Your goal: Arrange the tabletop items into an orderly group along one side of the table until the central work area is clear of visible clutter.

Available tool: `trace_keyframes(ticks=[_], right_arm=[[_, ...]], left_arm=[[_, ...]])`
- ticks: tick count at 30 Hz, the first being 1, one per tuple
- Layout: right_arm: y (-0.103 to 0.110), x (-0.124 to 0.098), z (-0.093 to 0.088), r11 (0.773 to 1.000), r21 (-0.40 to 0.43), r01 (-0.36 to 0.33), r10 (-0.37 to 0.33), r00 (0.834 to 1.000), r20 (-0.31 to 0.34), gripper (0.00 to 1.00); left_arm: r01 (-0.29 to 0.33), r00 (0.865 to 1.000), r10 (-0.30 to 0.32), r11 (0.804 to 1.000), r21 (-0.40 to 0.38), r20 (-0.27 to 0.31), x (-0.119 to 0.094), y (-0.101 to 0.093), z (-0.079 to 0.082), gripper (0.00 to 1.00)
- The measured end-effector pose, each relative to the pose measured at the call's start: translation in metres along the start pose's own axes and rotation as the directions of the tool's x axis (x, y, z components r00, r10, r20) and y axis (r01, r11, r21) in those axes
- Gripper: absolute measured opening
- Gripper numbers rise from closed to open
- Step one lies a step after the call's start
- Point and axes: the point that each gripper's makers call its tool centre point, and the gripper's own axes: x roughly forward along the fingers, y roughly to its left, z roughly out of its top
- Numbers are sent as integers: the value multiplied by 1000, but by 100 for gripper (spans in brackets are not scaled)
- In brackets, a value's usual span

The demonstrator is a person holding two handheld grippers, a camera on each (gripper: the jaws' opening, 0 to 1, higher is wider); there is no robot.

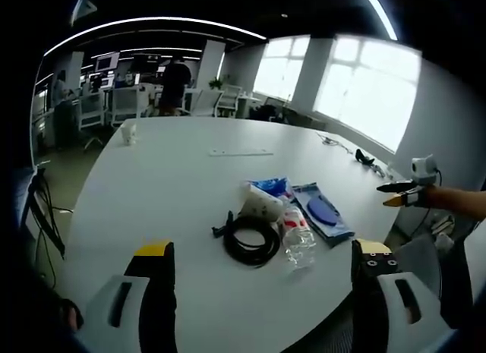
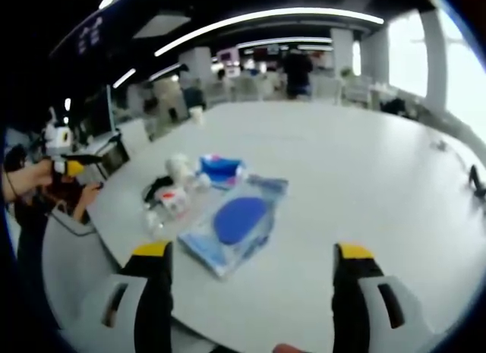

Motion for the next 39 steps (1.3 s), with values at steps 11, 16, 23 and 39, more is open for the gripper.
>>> trace_keyframes(ticks=[11, 16, 23, 39], right_arm=[[5, 5, -1, 1000, -1, -12, 12, 1000, -9, 84], [8, 9, 0, 1000, -3, -20, 20, 1000, -11, 84], [13, 16, 1, 999, -5, -35, 35, 999, -16, 84], [19, 26, -1, 998, -16, -62, 61, 998, -34, 83]], left_arm=[[7, 1000, -8, 1000, -20, -27, 11, -1, -11, 95], [16, 999, -17, 999, -27, -35, 15, -5, -15, 94], [29, 998, -31, 999, -37, -47, 21, -9, -19, 94], [55, 995, -59, 997, -53, -78, 39, -12, -26, 93]])
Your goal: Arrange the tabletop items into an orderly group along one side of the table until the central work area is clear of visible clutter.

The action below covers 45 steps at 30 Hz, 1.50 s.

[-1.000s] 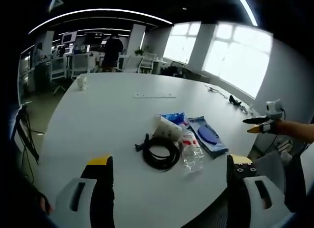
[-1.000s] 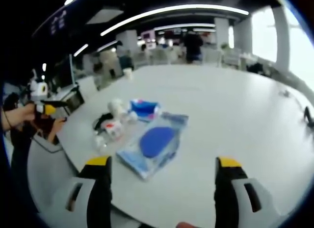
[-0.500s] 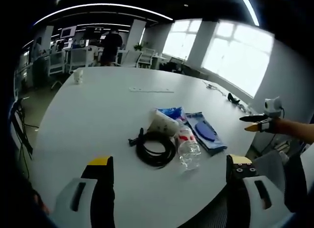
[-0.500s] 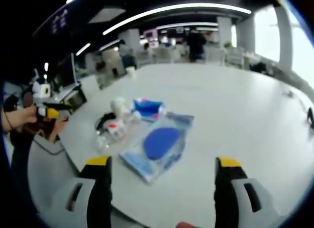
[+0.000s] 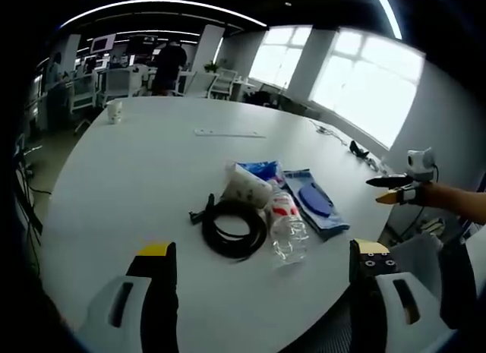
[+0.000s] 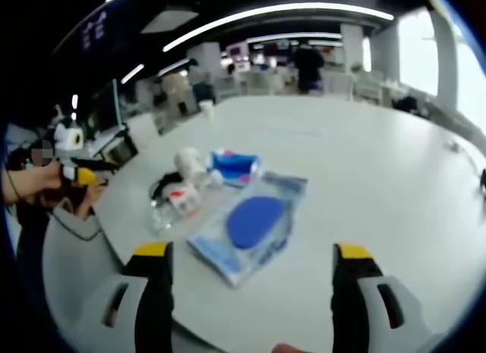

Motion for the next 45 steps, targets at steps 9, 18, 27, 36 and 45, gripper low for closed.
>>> trace_keyframes(ticks=[9, 18, 27, 36, 45], right_arm=[[9, 8, -5, 1000, -9, -24, 24, 1000, -20, 83], [20, 16, -5, 999, -6, -47, 47, 999, -21, 82], [23, 19, -8, 998, -4, -61, 61, 998, -29, 81], [21, 20, -5, 995, 67, -69, 69, 998, 6, 80], [21, 20, -1, 989, 130, -77, 73, 997, 37, 79]], left_arm=[[16, 1000, -16, 1000, 0, -23, 9, -7, -5, 92], [40, 998, -40, 999, -7, -43, 18, -15, -9, 91], [50, 996, -50, 999, -7, -79, 31, -24, -14, 89], [83, 991, -83, 997, -6, -104, 46, -40, -19, 88], [88, 989, -89, 996, -15, -119, 57, -47, -20, 86]])
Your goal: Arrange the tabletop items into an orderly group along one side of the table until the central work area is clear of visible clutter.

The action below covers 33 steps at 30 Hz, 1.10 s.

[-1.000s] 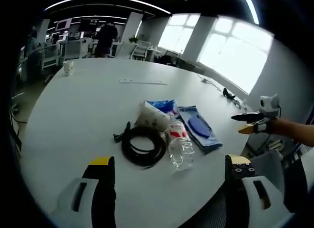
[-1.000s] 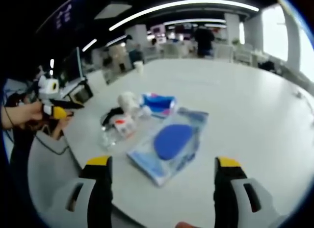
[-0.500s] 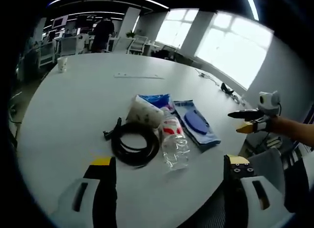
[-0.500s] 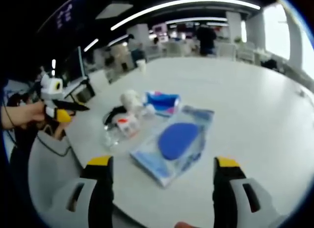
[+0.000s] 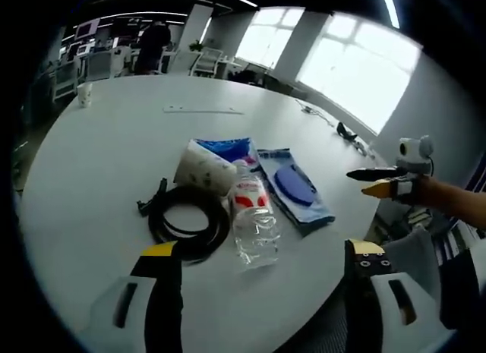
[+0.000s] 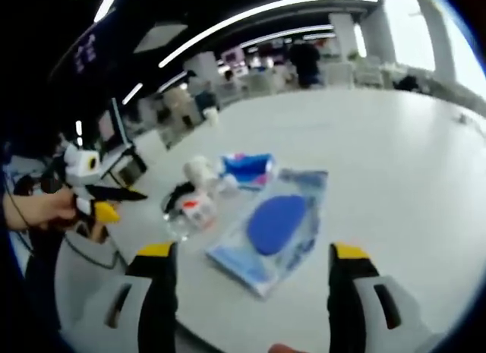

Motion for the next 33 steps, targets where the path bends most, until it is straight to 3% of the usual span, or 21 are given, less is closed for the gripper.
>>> trace_keyframes(ticks=[8, 11, 16, 20, 25, 28, 33], right_arm=[[8, 3, -4, 1000, -1, -19, 19, 1000, -9, 78], [10, 5, -5, 1000, 3, -24, 24, 1000, -9, 78], [13, 5, -6, 1000, 5, -30, 30, 999, -14, 78], [14, 7, -8, 999, 1, -36, 36, 999, -23, 78], [17, 9, -9, 999, 8, -40, 40, 999, -22, 77], [20, 9, -8, 999, 16, -44, 44, 999, -20, 77], [19, 8, -9, 999, 20, -46, 46, 999, -17, 76]], left_arm=[[8, 1000, -8, 1000, 6, -14, 13, -5, 1, 84], [-32, 999, 32, 999, 19, -4, 18, 1, 3, 86], [-37, 999, 37, 999, -3, -4, 27, 1, 5, 84], [-45, 999, 45, 999, 25, -16, 36, -1, 7, 83], [-29, 999, 30, 999, 30, -11, 48, -8, 14, 79], [-48, 998, 50, 996, 70, -29, 56, -9, 15, 77], [-43, 998, 46, 998, 54, -41, 65, -14, 15, 73]])
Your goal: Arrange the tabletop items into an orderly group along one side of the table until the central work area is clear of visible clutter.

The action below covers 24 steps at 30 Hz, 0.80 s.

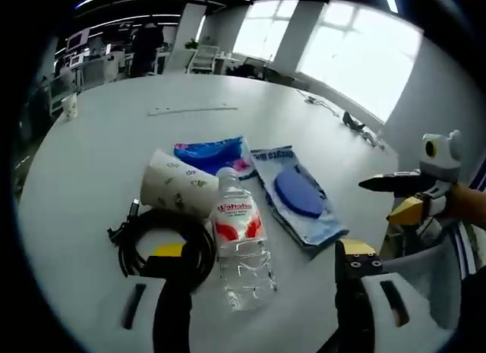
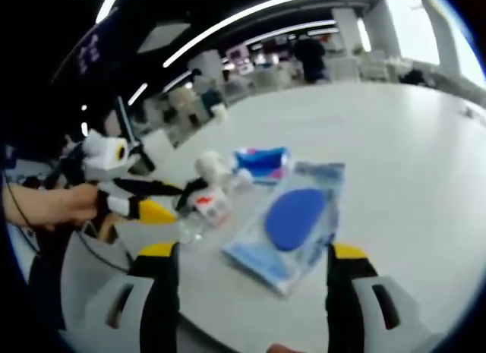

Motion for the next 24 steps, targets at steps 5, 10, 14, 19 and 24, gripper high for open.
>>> trace_keyframes(ticks=[5, 10, 14, 19, 24], right_arm=[[-6, -5, -3, 1000, 20, 14, -14, 1000, 8, 76], [-9, -10, -10, 999, 35, 24, -25, 1000, 4, 76], [-11, -13, -14, 998, 50, 30, -30, 1000, 5, 76], [-15, -17, -15, 997, 61, 37, -38, 999, 10, 76], [-22, -23, -8, 994, 103, 49, -54, 997, 47, 76]], left_arm=[[-1, 1000, 2, 1000, 15, -15, 8, -5, -1, 71], [6, 1000, -7, 1000, -18, -27, 15, -7, -3, 70], [0, 1000, -1, 999, -34, -19, 17, -7, 0, 70], [-2, 999, 0, 999, -40, -33, 23, -7, 1, 70], [-14, 999, 12, 999, -42, -49, 31, -7, 0, 70]])
